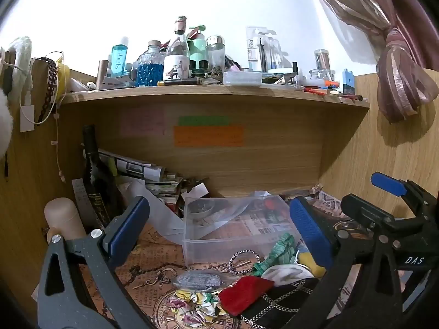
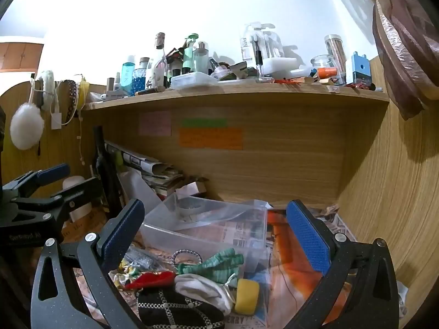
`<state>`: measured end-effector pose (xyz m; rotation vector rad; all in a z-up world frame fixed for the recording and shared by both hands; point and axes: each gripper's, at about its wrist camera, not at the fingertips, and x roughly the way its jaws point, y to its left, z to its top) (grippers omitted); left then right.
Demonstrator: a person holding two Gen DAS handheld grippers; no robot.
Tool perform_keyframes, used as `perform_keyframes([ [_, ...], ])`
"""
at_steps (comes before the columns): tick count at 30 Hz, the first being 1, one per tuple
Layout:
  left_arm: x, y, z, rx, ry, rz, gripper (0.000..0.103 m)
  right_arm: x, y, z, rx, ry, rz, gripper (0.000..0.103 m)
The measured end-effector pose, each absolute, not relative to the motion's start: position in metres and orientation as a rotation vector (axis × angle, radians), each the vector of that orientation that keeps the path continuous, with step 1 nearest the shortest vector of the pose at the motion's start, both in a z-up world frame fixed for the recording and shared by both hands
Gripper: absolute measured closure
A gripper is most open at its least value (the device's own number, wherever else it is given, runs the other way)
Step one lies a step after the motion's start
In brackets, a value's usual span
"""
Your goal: Organize soft objects
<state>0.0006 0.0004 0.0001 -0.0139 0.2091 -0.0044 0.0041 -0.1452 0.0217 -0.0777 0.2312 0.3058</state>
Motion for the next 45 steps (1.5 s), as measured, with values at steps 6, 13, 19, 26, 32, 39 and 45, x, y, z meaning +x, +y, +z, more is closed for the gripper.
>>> perform_keyframes([
  [6,0.0003,0.0035,0.0003,-0.014,0.201,-0.013,0.000,0.0033,-0.1452,0.0221,-0.077,0.236,0.306,0.000],
  [13,-0.0017,0.0016,0.0002,-0.013,0.198,-0.018,0.000,0.0014,-0.1439,0.0227,-0.077,0.241,0.305,0.000],
  [19,-0.0004,0.0009,-0.0010,-0.013,0.203,-0.019,0.000,0.0028,-0.1463,0.0229,-0.070,0.245,0.309,0.000],
  [26,0.0047,0.0019,-0.0026,-0.019,0.219,-0.026,0.000,0.0031,-0.1462,0.0226,-0.070,0.242,0.312,0.000],
  [32,0.0047,0.0011,-0.0031,-0.019,0.218,-0.024,0.000,0.0029,-0.1450,0.0225,-0.068,0.242,0.313,0.000],
  [39,0.0057,0.0023,-0.0043,-0.022,0.219,-0.025,0.000,0.0030,-0.1448,0.0222,-0.068,0.243,0.313,0.000],
  [45,0.0063,0.0029,-0.0053,-0.022,0.220,-0.025,0.000,0.0029,-0.1442,0.0219,-0.068,0.242,0.315,0.000],
])
